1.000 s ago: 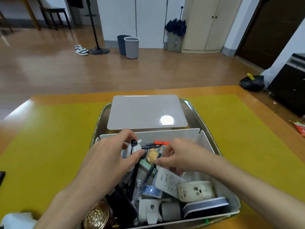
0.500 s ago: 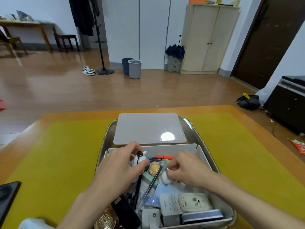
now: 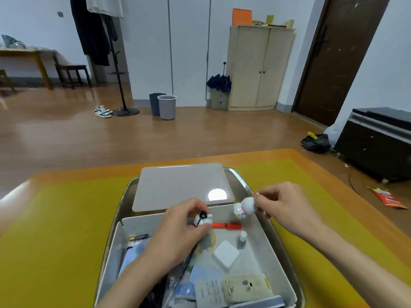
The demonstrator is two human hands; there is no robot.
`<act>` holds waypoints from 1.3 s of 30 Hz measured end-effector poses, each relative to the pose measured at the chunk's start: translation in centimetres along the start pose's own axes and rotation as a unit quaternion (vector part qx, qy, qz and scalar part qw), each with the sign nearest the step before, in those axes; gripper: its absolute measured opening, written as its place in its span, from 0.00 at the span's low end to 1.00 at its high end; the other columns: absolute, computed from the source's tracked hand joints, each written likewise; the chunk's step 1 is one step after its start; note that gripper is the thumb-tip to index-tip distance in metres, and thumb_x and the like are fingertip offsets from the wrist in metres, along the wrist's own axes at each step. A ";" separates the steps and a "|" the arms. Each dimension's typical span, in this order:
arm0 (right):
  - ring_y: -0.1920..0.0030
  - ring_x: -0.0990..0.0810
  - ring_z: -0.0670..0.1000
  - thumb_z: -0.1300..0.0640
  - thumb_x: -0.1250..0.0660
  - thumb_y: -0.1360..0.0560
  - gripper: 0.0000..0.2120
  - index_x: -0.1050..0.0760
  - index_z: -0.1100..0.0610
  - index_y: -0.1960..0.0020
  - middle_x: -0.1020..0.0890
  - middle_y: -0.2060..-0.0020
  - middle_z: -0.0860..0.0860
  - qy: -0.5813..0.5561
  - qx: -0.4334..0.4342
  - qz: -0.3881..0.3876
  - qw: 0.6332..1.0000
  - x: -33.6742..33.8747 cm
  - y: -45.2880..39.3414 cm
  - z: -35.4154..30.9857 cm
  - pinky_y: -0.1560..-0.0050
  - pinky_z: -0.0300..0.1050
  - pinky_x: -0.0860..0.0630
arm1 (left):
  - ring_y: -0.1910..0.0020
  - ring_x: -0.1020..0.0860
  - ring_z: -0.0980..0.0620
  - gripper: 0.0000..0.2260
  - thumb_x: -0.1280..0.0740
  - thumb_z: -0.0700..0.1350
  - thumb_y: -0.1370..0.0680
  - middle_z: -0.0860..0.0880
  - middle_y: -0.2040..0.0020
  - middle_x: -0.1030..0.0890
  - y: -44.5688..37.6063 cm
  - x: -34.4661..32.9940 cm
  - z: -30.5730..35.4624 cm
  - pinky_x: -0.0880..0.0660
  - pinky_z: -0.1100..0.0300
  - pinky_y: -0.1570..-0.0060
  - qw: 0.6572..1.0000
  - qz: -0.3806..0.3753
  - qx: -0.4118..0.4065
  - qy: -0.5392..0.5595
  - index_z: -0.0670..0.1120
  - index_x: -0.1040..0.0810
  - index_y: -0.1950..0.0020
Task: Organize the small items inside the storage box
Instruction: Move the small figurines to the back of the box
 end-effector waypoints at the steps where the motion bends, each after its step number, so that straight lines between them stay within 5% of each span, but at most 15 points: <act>1: 0.72 0.27 0.56 0.47 0.39 0.33 0.12 0.22 0.52 0.67 0.25 0.76 0.53 0.008 -0.005 0.014 1.000 -0.4 0.2 0.4 0.72 0.51 0.31 | 0.56 0.19 0.55 0.08 0.26 0.41 0.27 0.59 0.55 0.18 -0.7 -0.8 -0.1 0.20 0.51 0.54 1.000 -0.011 0.000 0.005 0.54 0.19 0.54; 5: 0.72 0.39 0.49 0.46 0.40 0.37 0.11 0.23 0.51 0.64 0.31 0.72 0.54 0.053 -0.008 0.038 0.998 -1.8 0.7 1.3 0.72 0.47 0.40 | 0.57 0.21 0.61 0.09 0.26 0.42 0.27 0.61 0.54 0.18 -2.8 -3.8 -0.9 0.23 0.60 0.52 0.997 -0.050 -0.044 -0.048 0.54 0.17 0.51; 11: 0.68 0.27 0.56 0.48 0.37 0.38 0.12 0.21 0.56 0.63 0.25 0.72 0.55 0.089 -0.011 0.033 0.995 -2.3 -0.1 1.5 0.71 0.50 0.34 | 0.53 0.22 0.58 0.10 0.25 0.42 0.28 0.54 0.53 0.18 -4.6 -6.4 -1.2 0.24 0.56 0.49 0.992 -0.078 -0.061 -0.080 0.51 0.16 0.48; 17: 0.70 0.28 0.50 0.54 0.32 0.33 0.04 0.20 0.54 0.64 0.24 0.74 0.51 0.052 -0.030 0.012 0.998 -2.9 -0.1 1.5 0.73 0.42 0.35 | 0.58 0.22 0.53 0.10 0.28 0.49 0.29 0.52 0.57 0.17 -4.5 -6.7 -2.4 0.24 0.52 0.55 0.977 -0.114 -0.071 -0.167 0.52 0.17 0.49; 23: 0.66 0.24 0.52 0.55 0.33 0.31 0.07 0.24 0.50 0.67 0.23 0.72 0.48 0.050 -0.047 -0.027 0.997 -3.7 0.0 1.9 0.73 0.44 0.35 | 0.51 0.21 0.57 0.13 0.33 0.53 0.26 0.59 0.48 0.17 -3.7 -4.5 -2.4 0.23 0.55 0.50 0.956 -0.095 -0.079 -0.267 0.56 0.20 0.42; 28: 0.64 0.22 0.55 0.54 0.33 0.31 0.04 0.21 0.49 0.64 0.21 0.69 0.49 0.098 -0.028 -0.027 0.994 -4.4 0.0 1.9 0.73 0.43 0.37 | 0.46 0.24 0.48 0.12 0.40 0.41 0.24 0.53 0.49 0.19 -3.3 -2.7 -2.5 0.25 0.50 0.53 0.899 -0.140 -0.114 -0.398 0.51 0.21 0.45; 32: 0.64 0.23 0.56 0.52 0.34 0.30 0.05 0.21 0.51 0.61 0.21 0.68 0.49 0.154 0.011 -0.015 0.988 -4.9 0.3 1.9 0.73 0.42 0.38 | 0.40 0.28 0.47 0.12 0.40 0.42 0.22 0.50 0.42 0.23 -3.2 -4.1 -2.2 0.25 0.48 0.49 0.857 -0.173 -0.128 -0.469 0.48 0.24 0.41; 39: 0.63 0.27 0.55 0.51 0.36 0.27 0.05 0.24 0.47 0.60 0.20 0.63 0.48 0.173 0.049 -0.026 0.983 -5.0 0.7 2.1 0.73 0.42 0.42 | 0.37 0.30 0.46 0.11 0.40 0.45 0.21 0.47 0.40 0.27 -2.6 -5.0 -2.4 0.33 0.53 0.57 0.815 -0.166 -0.081 -0.549 0.45 0.23 0.42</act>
Point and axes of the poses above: each hand's wrist, its own y-axis away from the middle knuckle, its own x-axis out of the back of the hand, z = x × y, the point moved 1 cm from there along -y, towards the middle knuckle
